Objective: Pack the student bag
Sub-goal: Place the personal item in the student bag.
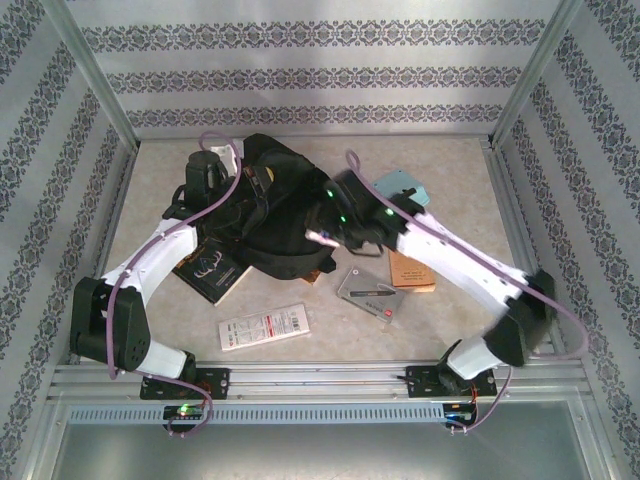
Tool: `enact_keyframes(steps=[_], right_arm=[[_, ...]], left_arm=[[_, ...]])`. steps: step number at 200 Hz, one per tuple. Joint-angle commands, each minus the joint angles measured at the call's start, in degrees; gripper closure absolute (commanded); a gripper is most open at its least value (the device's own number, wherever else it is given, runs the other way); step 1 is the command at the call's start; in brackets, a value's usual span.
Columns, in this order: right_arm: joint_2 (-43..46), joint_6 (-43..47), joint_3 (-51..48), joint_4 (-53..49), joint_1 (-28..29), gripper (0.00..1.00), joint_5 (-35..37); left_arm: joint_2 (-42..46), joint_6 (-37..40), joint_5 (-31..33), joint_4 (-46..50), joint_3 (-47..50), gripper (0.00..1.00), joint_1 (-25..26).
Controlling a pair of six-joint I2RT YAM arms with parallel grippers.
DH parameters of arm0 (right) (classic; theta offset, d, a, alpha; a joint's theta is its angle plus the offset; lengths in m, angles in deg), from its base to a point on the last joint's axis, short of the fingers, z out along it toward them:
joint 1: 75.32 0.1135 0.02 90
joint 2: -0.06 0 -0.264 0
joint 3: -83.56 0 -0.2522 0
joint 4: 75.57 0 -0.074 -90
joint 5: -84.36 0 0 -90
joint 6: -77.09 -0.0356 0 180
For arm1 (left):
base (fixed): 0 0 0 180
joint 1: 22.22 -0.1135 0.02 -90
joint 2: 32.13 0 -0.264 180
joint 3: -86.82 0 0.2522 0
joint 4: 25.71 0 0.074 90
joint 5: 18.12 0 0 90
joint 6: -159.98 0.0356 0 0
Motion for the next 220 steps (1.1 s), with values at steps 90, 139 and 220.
enact_keyframes(steps=[90, 139, 220], right_arm=[[-36.3, -10.5, 22.6, 35.9, -4.8, 0.07, -12.8], [-25.7, 7.3, 10.4, 41.1, -5.9, 0.03, -23.2], [-6.0, 27.6, -0.5, 16.1, -22.6, 0.07, -5.3]], left_arm=[[4.7, -4.9, -8.8, -30.5, 6.3, 1.00, -3.7], [4.5, -6.0, -7.5, -30.0, 6.5, 1.00, -4.6], [0.3, -7.4, -3.4, -19.8, 5.1, 1.00, -4.4]])
